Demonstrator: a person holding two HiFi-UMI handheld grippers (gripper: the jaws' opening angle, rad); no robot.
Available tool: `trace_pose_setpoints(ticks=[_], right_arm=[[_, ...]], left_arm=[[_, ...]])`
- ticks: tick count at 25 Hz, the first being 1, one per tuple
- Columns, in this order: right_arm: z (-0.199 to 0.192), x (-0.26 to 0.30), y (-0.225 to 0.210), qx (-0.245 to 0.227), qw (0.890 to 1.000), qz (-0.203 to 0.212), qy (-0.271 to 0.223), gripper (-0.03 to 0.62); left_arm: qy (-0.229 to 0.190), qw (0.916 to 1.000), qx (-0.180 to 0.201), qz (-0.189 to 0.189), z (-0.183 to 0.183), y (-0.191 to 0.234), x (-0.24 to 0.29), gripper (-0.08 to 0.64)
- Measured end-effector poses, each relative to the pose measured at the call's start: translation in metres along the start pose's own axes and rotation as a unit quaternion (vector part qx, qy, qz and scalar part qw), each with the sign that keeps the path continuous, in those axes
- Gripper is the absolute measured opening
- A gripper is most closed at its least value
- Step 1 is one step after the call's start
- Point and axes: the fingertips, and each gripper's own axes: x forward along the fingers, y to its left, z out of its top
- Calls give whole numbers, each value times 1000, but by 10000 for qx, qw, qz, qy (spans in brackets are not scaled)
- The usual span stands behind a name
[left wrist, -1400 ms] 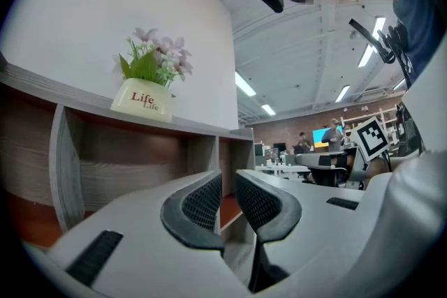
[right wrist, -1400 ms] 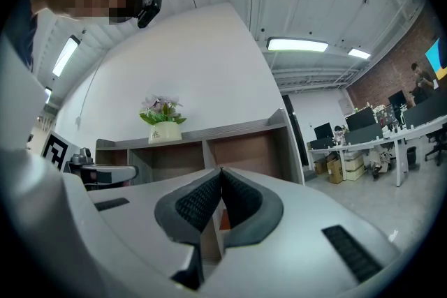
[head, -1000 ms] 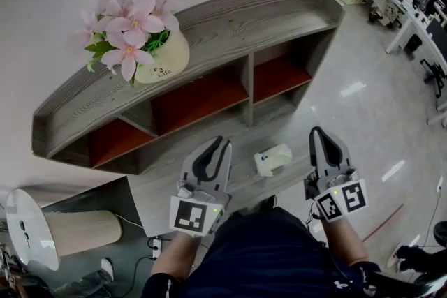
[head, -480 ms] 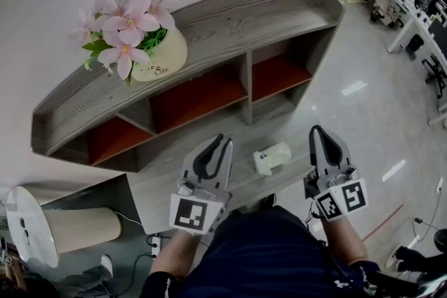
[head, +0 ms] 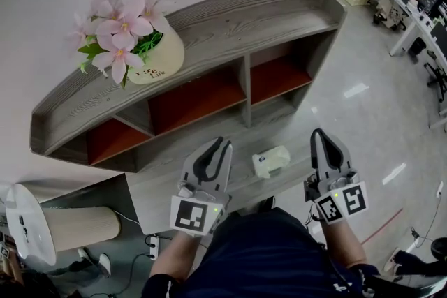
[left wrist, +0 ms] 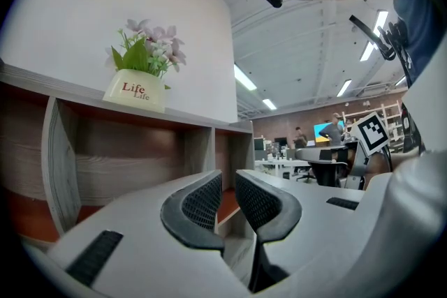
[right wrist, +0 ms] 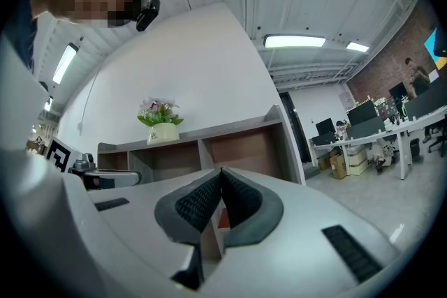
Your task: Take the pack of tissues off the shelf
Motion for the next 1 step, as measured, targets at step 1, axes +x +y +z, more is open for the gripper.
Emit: trace_pose_setpoints(ticks=[1], right_arm=[[-1, -1, -1, 13, 10000, -5, 18, 12]], left_arm=[[26, 10000, -4, 7, -1, -1, 0, 69]])
